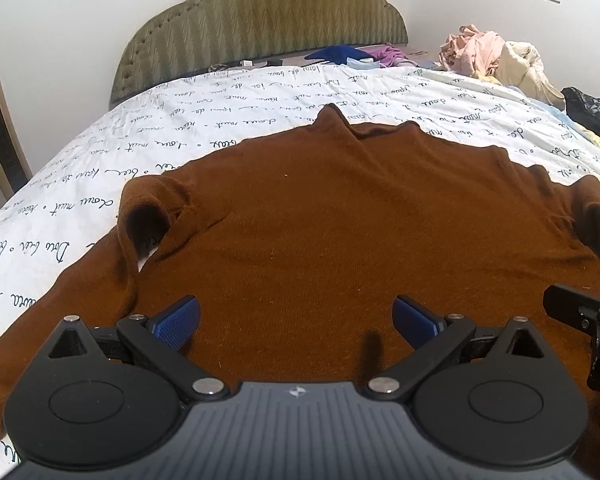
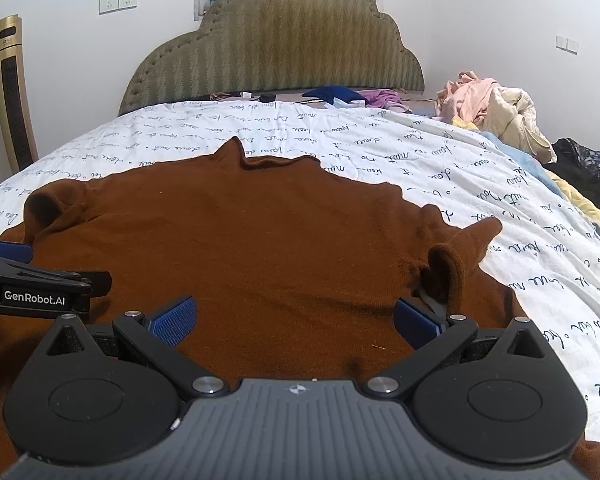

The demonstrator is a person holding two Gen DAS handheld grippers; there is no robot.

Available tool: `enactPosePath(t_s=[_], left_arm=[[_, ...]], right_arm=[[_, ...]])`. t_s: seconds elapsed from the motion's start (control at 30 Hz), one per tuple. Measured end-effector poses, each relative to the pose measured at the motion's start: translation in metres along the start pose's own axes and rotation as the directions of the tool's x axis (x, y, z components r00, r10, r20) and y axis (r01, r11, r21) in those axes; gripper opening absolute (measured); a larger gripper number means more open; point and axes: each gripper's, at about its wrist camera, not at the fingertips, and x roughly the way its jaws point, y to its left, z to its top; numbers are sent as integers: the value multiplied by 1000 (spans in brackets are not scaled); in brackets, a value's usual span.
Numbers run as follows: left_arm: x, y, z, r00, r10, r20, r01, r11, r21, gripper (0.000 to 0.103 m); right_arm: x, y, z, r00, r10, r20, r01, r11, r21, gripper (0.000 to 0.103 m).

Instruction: Fold small clothes

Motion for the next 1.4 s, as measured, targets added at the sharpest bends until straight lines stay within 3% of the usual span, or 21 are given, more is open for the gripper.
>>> enactPosePath(t_s=[0.67,0.97,1.2,1.4], left_arm=[[-4,-3,-4,999,25,36,-25,1000,1,103],[-3,-2,-3,1000,-6,14,6,1000,-3,103],[-5,-10,-4,1000,15,9,-15,999,31,103],[-11,-15,-3,1000,1,13,-2,999,42,103]], right_arm=[[-4,-2,0,1000,-4,10,4,1000,-3,103],[-7,-4,-3,1000,-8,15,8,1000,-3,103],[-12,-3,-7,999,-29,32,30,999,-36,103],[-19,-15,-9,999,14,30,-14,1000,10,103]])
